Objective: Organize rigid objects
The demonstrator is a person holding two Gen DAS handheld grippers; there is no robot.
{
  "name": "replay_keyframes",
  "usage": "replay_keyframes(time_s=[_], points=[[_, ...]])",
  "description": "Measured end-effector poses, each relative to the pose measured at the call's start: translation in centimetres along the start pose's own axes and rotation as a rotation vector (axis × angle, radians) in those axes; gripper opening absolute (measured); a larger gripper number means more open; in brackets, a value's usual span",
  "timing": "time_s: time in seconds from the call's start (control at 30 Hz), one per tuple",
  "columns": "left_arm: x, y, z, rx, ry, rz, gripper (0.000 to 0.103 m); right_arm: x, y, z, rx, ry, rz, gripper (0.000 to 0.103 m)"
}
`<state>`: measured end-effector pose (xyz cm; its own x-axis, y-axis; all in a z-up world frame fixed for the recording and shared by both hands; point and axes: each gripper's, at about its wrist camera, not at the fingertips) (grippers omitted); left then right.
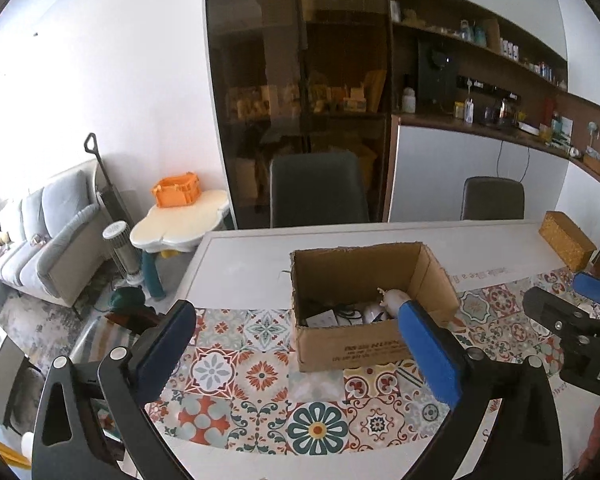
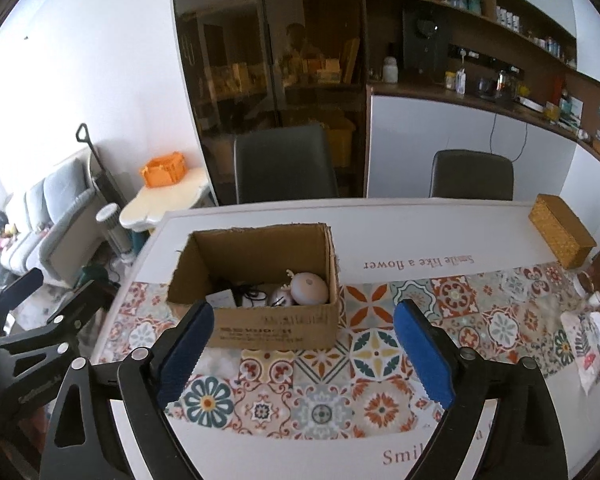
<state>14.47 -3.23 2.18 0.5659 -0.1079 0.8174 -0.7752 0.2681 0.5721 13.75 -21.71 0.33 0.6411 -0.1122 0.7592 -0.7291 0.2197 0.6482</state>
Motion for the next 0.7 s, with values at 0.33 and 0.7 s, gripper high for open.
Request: replay_keyframes(time_s=[0.33, 0.7], points=[[-1.5, 5.4, 1.4, 0.012, -0.036, 0.075, 0.103, -2.9, 5.8, 1.0, 0.001, -0.009, 0.089, 0.092], [-1.6, 9.0, 2.1, 0.012, -0.045, 0.135, 0.103, -4.1, 9.9, 1.9, 0.032, -0.035, 0.163, 0.093]])
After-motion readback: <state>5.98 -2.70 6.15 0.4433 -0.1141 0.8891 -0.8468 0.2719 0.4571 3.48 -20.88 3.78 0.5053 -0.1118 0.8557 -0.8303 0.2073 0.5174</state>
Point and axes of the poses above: each gripper's, at about its wrist camera, not at the fingertips, and y roughly against the way its jaws point, z to its right, x to its top, and after that the axes turned 12 degrees about -x, right-handed
